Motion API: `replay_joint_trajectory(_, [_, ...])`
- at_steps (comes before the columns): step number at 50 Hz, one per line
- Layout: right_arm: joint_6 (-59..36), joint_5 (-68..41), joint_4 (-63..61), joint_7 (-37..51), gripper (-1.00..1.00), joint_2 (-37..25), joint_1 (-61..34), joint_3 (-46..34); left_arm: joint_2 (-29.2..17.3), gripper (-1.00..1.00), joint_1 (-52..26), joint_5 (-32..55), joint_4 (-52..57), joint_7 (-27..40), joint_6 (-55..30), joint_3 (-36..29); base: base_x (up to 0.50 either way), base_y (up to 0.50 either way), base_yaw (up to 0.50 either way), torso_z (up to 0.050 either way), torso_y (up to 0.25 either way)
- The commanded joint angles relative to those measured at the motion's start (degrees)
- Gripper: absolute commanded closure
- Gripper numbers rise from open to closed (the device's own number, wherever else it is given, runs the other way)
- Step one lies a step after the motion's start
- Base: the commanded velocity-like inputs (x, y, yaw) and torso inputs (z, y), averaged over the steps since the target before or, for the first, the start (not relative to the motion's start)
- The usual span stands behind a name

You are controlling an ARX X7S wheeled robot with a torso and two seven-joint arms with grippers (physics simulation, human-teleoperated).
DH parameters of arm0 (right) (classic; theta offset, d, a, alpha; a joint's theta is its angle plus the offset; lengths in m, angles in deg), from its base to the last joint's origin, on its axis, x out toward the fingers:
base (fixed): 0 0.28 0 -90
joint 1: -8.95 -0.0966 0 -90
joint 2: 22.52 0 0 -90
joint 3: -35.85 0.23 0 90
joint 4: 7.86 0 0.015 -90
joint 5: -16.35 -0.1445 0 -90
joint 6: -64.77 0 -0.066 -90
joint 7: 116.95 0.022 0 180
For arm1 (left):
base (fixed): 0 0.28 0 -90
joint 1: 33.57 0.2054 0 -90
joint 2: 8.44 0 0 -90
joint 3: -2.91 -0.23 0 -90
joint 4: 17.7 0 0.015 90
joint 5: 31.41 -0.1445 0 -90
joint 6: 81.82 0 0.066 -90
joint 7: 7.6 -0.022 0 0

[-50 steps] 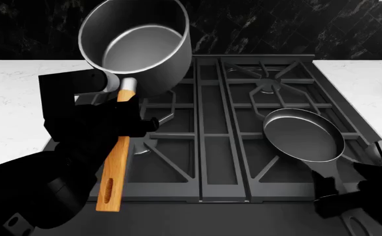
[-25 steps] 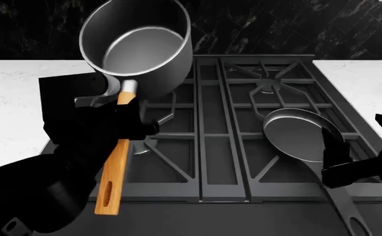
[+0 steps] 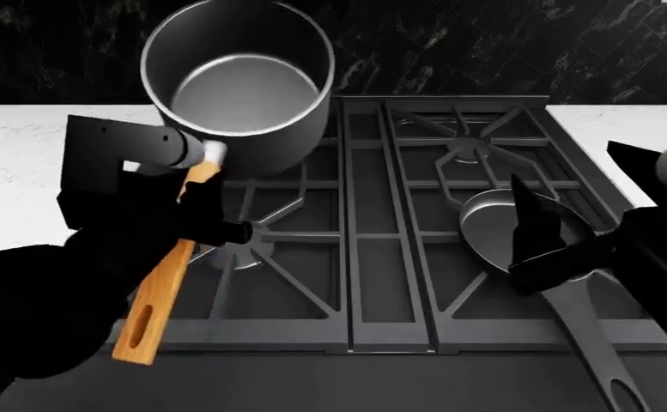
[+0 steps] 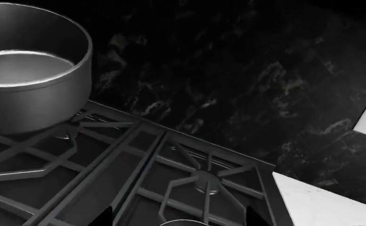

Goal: Place both pans onto different burners. Then place the celery and the sausage on different pans.

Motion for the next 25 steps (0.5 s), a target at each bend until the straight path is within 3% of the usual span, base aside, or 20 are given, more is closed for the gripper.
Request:
replay_joint_trajectory(1, [-2.33,-0.02,-0.02,-0.28,-1.00,2.97,-6.99,-5.10,-4.78,1.00,-4.94,2.31,-4.85,-9.97,-4.36,1.00,0.00,0.00,0.00,0.000,0.000])
replay_joint_trajectory(9, [-2.56,3.44,2.05,-2.43,-1.00,3.97,-3.62,-6.97,-4.48,1.00,-7.40,3.18,-15.94,-17.46,-6.12,0.50,0.00,0.00,0.00,0.000,0.000])
replay_joint_trajectory(25, [-1.99,8.12,2.74,-5.82,-1.00,5.66,-3.47,-8.78,-9.08,1.00,0.70,3.60,-12.59,-18.83,-2.10,2.13,0.00,0.00,0.00,0.000,0.001])
